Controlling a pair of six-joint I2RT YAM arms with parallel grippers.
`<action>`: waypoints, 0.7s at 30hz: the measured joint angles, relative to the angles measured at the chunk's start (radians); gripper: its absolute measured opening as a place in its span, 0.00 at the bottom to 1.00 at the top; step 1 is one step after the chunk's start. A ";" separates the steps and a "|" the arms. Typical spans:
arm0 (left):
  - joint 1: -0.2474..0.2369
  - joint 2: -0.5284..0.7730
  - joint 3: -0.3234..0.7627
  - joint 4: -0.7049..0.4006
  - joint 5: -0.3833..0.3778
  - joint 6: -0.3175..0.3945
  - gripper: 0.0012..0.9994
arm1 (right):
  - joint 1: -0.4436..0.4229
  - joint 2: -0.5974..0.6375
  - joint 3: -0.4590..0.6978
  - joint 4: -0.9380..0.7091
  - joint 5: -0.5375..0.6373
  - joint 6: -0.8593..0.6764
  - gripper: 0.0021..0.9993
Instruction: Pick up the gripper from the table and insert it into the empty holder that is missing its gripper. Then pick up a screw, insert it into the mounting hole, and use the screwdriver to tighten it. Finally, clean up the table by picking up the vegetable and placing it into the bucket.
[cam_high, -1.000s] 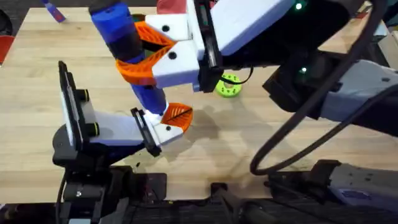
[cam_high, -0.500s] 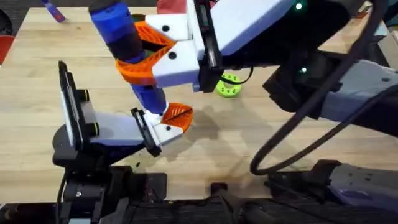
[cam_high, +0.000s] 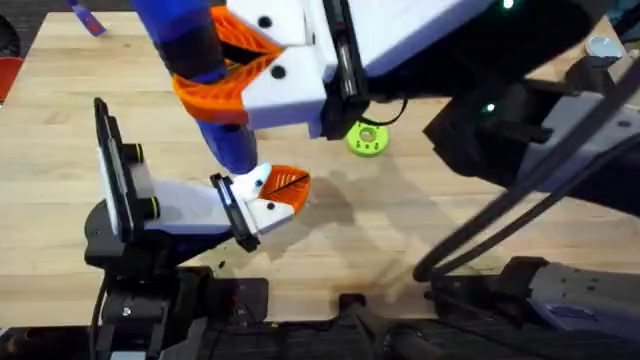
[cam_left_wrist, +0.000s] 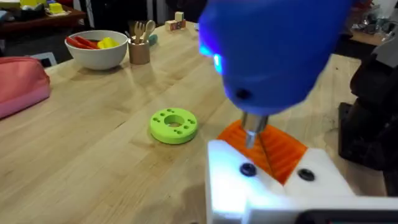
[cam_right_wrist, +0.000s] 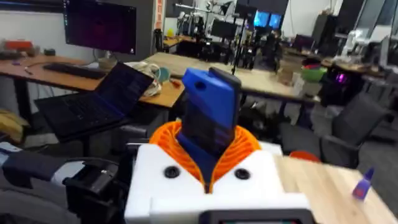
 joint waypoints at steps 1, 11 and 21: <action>0.000 0.000 0.000 0.000 0.000 0.000 0.01 | -0.001 0.000 0.012 -0.028 -0.001 0.000 0.02; 0.000 0.000 0.000 0.000 0.000 0.000 0.01 | -0.024 0.000 0.372 -0.860 0.101 -0.182 0.02; 0.000 0.000 0.000 0.000 0.000 0.000 0.01 | -0.064 -0.006 0.701 -1.511 0.579 -0.506 0.02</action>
